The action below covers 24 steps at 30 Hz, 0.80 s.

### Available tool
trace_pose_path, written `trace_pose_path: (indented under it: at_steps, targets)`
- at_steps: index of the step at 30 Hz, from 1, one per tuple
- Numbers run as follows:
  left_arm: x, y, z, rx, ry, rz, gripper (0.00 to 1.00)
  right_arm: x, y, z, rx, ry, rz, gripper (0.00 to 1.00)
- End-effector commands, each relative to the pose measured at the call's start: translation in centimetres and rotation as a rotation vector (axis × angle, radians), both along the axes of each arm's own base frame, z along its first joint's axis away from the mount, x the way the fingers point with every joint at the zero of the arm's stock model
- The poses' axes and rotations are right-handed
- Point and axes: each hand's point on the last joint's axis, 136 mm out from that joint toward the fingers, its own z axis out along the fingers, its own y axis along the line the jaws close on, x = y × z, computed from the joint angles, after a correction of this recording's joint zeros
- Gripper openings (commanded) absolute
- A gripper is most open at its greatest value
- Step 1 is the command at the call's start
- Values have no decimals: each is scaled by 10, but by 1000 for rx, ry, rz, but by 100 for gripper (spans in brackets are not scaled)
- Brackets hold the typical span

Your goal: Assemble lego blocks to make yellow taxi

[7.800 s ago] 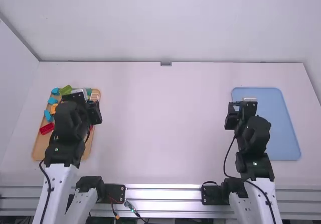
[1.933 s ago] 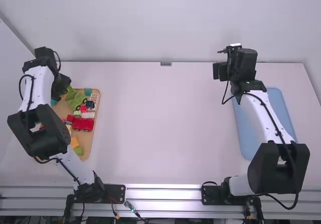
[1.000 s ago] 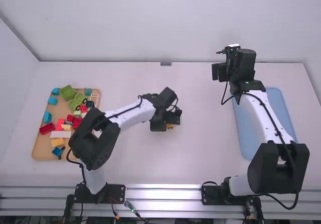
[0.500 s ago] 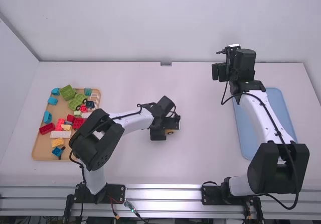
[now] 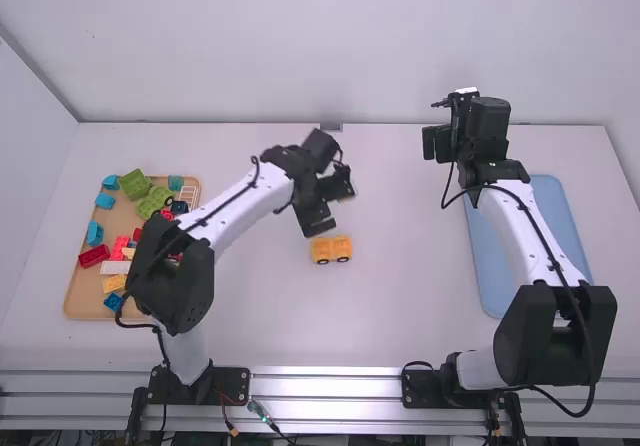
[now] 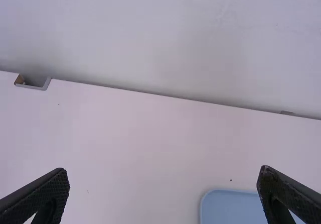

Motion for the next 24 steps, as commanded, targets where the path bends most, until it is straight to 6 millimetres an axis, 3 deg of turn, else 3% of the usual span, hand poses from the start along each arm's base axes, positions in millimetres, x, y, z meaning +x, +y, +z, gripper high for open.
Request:
trace_pose_path:
  at_steps: [1, 4, 5, 6, 7, 12, 17, 19, 22, 24]
  targets:
    - [29, 42, 49, -147, -24, 352, 99, 6, 0, 9, 2, -19, -2, 99]
    - [41, 104, 64, -205, 25, 765, 99, 6, 0, 9, 2, -20, -2, 99]
    - [37, 138, 63, -217, 71, 962, 99, 6, 0, 9, 2, -20, -2, 99]
    - [33, 159, 61, -218, 98, 1065, 99, 6, 0, 9, 2, -20, -2, 99]
    - [31, 166, 60, -218, 109, 1102, 99, 6, 0, 9, 2, -20, -2, 99]
    - [3, 268, 26, -211, 189, 1528, 99, 6, 0, 10, 2, -26, -2, 99]
    - [-29, 325, -4, -239, 254, 1799, 99, 10, 0, 16, 4, -54, -2, 99]
    - [-36, 336, -10, -265, 273, 1870, 100, 11, 0, 18, 4, -63, -2, 99]
    - [-62, 368, -29, -272, 284, 2097, 98, 12, 1, 19, 10, -68, 3, 99]
    - [-70, 376, -34, -261, 279, 2158, 97, 12, 1, 19, 10, -68, 3, 99]
